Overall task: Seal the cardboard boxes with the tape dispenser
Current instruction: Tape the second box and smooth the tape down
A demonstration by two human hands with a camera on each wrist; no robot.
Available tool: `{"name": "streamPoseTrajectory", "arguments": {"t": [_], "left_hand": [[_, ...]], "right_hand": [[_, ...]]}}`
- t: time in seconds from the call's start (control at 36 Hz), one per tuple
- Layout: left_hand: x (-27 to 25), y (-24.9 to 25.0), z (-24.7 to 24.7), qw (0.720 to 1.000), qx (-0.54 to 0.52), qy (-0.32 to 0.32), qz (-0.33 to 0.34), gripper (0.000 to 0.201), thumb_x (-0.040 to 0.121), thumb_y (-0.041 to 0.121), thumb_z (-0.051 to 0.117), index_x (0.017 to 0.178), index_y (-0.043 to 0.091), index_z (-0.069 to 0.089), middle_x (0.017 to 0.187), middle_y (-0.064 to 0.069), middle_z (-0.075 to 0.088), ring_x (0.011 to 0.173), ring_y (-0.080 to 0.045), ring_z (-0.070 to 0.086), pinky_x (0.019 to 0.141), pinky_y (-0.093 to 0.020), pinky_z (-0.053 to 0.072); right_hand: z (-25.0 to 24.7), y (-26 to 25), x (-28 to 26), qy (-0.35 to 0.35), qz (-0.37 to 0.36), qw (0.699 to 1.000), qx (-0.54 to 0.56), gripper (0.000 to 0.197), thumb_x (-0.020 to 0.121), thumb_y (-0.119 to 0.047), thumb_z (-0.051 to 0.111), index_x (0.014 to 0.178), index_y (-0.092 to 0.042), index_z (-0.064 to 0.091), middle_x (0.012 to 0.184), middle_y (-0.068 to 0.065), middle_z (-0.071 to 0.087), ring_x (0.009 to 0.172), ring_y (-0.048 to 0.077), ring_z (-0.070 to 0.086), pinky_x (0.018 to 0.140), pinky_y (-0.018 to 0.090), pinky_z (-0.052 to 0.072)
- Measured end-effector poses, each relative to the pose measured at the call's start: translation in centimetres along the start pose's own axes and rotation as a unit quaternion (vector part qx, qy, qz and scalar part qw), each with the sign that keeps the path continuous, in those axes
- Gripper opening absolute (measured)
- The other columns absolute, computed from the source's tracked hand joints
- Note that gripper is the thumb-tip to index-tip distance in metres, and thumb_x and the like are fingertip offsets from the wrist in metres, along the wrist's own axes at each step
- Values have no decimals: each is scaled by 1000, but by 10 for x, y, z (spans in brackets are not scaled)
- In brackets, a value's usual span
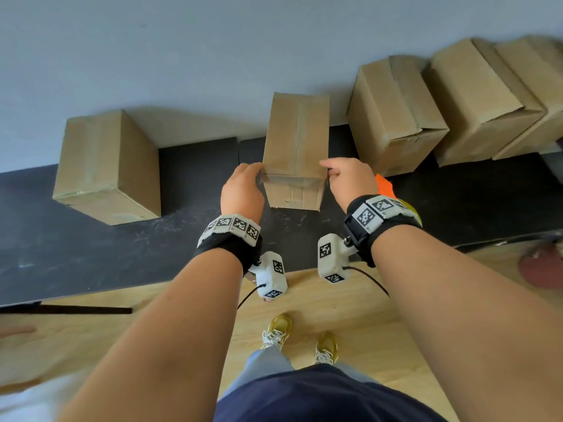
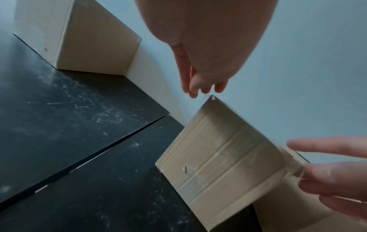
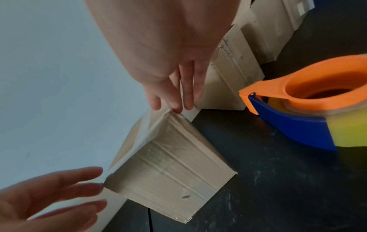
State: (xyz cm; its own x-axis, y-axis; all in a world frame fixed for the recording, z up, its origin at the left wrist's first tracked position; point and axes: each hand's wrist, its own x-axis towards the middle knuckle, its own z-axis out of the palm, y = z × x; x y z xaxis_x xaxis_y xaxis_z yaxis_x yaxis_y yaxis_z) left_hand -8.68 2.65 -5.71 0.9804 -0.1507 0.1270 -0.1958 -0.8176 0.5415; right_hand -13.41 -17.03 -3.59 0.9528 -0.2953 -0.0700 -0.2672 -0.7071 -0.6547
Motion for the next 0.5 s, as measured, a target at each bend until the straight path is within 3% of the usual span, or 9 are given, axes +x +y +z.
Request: {"name": "streamPoseTrajectory", "arguments": {"t": [0.06,0.17,0.33,0.5], "left_hand": [[3,-4,0,1000,9,-11,4,51,88,-6,41,123,24,62,114,0,62,99,-25,59,77,-28,45],[10,-7,-2,1000,-10,-16,-12,41,93,3,45,122,23,65,119,-2,66,108,-24,61,93,-35,49],[19,-8,-5,999,0,-33,2,32,93,9,48,113,21,70,109,-2,71,102,-25,63,92,-36,49],[23,-9,-5,999,-4,-45,-3,23,91,18,56,106,22,72,102,1,72,97,-22,64,86,-31,50]], "right_hand": [[0,-2,3,-8,-6,1000,-30,51,90,6,43,128,-19,66,122,6,67,115,26,58,96,33,46],[3,-3,6,-7,1,999,-51,50,86,8,45,123,-18,66,117,7,65,108,27,58,81,29,40],[14,-1,11,-15,-8,997,-77,41,84,8,48,113,-16,64,105,11,62,94,31,58,71,30,36],[15,1,12,-9,-21,995,-96,39,85,8,49,112,-16,62,99,9,62,85,28,55,68,30,36]]}}
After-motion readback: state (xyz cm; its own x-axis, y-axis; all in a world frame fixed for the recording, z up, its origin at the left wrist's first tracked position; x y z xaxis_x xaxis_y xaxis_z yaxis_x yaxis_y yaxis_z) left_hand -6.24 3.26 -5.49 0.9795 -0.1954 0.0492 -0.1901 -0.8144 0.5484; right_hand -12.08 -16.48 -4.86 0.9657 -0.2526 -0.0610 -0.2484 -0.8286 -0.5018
